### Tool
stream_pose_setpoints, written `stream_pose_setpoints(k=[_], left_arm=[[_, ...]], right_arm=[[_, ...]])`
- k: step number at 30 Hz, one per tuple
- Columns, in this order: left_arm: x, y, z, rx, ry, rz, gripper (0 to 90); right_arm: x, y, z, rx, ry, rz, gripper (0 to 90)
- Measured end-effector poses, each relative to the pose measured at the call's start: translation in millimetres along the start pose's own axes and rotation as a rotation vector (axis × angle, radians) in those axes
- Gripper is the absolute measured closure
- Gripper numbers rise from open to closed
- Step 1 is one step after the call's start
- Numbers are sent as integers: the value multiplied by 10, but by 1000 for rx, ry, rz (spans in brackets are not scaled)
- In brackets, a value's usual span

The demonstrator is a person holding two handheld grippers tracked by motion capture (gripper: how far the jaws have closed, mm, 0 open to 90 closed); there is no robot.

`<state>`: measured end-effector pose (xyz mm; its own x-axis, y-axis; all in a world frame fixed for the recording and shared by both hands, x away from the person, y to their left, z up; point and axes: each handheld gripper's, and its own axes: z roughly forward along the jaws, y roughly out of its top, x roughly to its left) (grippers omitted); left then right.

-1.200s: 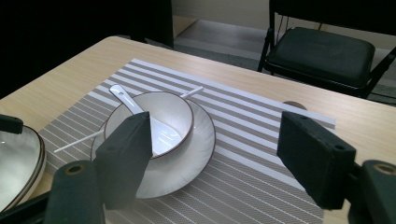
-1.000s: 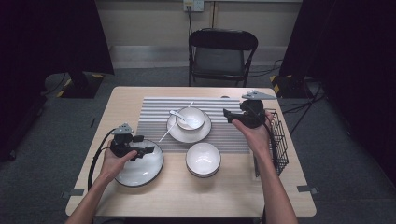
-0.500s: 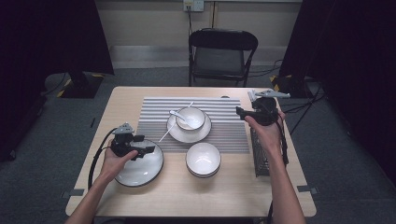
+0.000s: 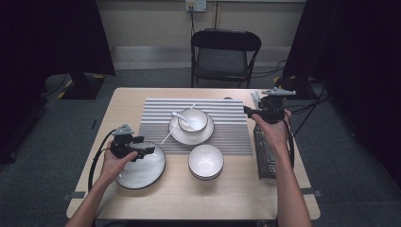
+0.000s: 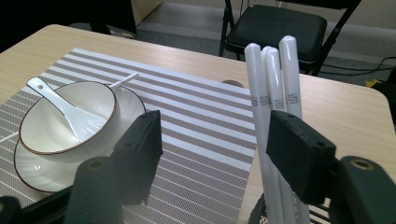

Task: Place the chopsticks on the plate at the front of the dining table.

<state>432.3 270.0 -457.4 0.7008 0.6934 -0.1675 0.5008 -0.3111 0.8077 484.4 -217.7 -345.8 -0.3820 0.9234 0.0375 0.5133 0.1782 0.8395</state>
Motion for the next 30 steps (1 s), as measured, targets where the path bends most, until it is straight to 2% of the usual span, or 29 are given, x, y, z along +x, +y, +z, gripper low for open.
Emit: stream_pose_setpoints(k=[6,8,10,15,22,30], left_arm=[[14,-3,-5,5,15,-2,241],[23,-7,-5,3,17,-3,241],[26,-8,-7,3,17,-7,241],[30,-10,-11,3,20,-10,242],[35,-6,-17,2,24,-4,243],[16,1,-13,7,23,2,244]], right_arm=[[-22,-22,71,24,1,18,347],[-33,-29,73,8,-16,18,360],[-55,-36,95,20,-6,28,349],[-62,-59,119,33,-14,26,380],[-81,-67,90,28,-25,25,492],[-86,-94,42,1,-12,21,604]])
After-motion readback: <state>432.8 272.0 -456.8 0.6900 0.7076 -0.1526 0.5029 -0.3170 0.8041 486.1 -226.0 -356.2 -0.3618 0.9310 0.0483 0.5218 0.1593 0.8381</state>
